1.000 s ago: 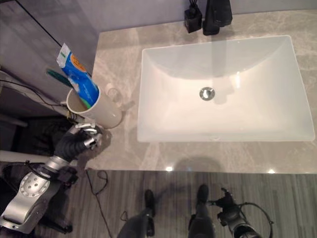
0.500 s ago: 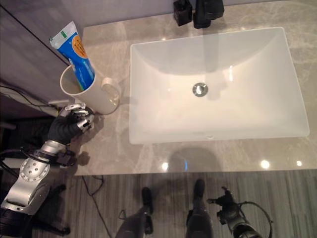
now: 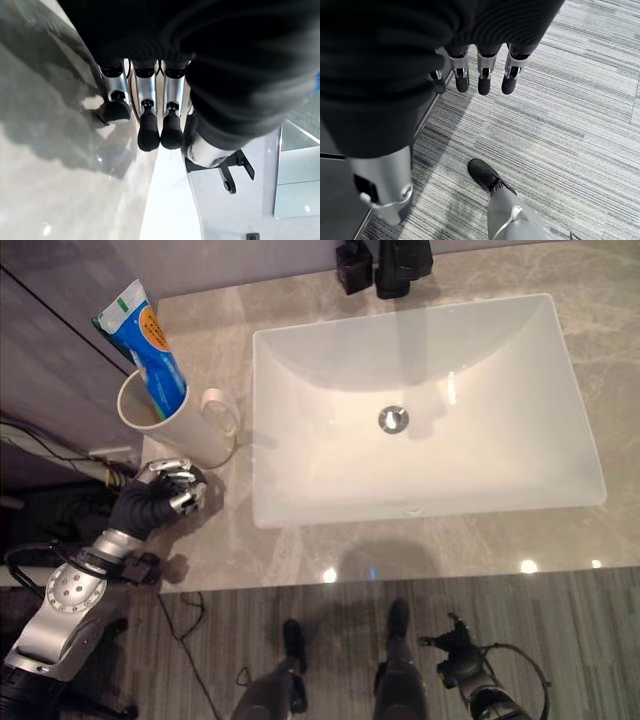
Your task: Put brush and paste in cup on sink, flatten towel.
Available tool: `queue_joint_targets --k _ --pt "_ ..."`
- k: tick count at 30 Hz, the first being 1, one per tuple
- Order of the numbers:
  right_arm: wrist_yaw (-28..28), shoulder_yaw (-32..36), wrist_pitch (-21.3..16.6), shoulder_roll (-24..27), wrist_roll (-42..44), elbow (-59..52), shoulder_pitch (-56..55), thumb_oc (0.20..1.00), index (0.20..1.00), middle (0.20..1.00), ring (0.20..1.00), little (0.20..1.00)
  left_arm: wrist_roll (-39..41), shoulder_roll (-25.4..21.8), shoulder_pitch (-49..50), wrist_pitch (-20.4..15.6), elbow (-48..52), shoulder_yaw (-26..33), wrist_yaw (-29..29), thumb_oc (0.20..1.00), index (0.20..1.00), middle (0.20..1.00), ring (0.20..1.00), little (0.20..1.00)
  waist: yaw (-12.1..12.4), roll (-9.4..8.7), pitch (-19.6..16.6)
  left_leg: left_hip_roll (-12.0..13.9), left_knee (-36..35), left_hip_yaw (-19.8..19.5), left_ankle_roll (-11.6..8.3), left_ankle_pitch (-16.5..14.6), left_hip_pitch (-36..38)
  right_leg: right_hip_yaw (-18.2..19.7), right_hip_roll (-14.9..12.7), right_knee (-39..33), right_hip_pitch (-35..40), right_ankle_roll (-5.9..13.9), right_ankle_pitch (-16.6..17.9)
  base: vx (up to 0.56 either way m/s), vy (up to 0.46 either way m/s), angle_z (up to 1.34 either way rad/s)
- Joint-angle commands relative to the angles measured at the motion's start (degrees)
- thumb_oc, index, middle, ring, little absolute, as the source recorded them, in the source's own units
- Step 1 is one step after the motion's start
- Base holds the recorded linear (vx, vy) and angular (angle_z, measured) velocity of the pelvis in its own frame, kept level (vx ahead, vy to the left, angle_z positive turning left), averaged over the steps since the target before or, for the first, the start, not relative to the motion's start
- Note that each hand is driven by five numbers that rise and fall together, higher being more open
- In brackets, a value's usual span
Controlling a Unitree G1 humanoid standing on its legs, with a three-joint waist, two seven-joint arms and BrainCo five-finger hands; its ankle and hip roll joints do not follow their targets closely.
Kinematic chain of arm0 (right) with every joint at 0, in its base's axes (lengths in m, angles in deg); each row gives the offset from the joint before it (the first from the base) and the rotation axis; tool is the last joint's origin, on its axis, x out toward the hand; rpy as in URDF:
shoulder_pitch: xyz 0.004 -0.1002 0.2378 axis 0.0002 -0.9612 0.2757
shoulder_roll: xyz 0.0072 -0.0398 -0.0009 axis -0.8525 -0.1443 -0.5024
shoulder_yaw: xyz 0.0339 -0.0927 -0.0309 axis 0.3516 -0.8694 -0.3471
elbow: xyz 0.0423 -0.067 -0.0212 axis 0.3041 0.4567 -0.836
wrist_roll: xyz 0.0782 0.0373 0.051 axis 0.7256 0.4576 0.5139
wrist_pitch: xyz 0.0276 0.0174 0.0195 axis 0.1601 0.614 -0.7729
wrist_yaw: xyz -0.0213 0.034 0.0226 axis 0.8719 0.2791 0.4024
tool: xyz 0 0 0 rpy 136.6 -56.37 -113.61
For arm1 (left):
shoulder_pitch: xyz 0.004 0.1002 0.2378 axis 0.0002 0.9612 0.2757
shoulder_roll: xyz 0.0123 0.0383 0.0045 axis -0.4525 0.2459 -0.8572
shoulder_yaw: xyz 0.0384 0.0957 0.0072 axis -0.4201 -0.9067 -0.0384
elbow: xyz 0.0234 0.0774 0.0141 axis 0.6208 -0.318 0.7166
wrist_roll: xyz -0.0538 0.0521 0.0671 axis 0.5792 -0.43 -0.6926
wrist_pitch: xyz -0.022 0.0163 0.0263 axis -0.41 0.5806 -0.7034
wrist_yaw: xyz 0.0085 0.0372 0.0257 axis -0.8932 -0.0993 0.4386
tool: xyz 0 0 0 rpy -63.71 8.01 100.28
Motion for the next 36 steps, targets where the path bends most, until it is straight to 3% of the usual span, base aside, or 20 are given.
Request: queue_joint_targets --k 1,17,36 --pt "0.58 -1.2 -0.91 -0.45 0.31 0.2 2.07 1.0 1.0 1.0 1.0 1.0 1.97 0.47 1.16 -0.69 -0.43 -2.38 -1.52 0.2 0.2 0.2 0.2 0.2 -1.55 0.36 -0.27 0.63 0.09 -0.01 -1.13 3.49 1.41 3.45 -1.74 10.62 -2.02 1.83 -7.1 -0.02 0.011 -0.03" --pt "1.27 -0.89 -1.4 -1.53 1.51 0.33 0.82 1.0 1.0 1.0 1.0 1.0 -4.69 7.19 -6.1 -2.23 -8.88 -3.9 5.24 0.2 0.2 0.2 0.2 0.2 -3.12 0.11 -0.16 0.89 0.09 0.69 -1.28 4.02 0.78 4.7 -1.06 10.42 -3.53 1.71 -6.61 0.0 0.0 -0.04" --pt "1.9 -0.43 -1.59 -2.07 2.55 0.4 0.58 1.0 1.0 1.0 1.0 1.0 -6.5 6.71 -9.79 -3.33 -13.67 -1.14 9.75 0.2 0.2 0.2 0.2 0.2 -3.89 -0.29 -0.87 1.31 0.09 0.76 -1.51 3.88 1.41 4.8 -0.73 11.31 -3.95 1.73 -6.88 0.01 -0.001 -0.04"
